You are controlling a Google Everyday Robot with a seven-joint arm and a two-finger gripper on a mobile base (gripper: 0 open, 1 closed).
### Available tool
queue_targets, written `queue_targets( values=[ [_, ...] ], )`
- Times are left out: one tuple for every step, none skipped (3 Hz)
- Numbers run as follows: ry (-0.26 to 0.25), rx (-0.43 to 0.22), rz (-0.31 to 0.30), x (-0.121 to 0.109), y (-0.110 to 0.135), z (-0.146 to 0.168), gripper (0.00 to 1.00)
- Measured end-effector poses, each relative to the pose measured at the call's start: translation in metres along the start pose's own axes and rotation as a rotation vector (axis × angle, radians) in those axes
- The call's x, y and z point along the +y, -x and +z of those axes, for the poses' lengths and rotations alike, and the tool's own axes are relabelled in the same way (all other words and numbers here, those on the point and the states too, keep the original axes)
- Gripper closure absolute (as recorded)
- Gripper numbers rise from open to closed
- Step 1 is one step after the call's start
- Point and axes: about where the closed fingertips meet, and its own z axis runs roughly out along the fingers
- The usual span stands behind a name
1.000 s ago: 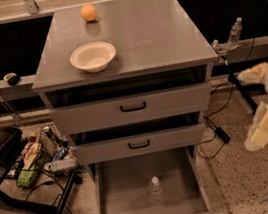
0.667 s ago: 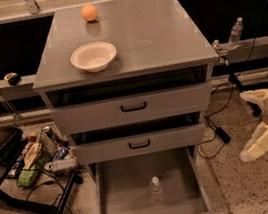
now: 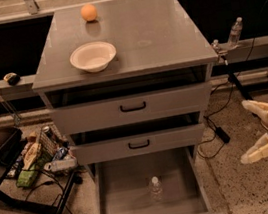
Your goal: Pick water bottle from bottom drawer and place on counter
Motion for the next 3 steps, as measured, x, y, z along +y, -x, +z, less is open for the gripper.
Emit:
queue_targets(
  values=[
    [0.056,-0.091,-0.041,0.004,-0.001,0.015,0.00],
    [0.056,-0.091,-0.041,0.004,-0.001,0.015,0.00],
    [0.038,-0.104,-0.027,0.005,-0.025,0.047,0.00]
  ],
)
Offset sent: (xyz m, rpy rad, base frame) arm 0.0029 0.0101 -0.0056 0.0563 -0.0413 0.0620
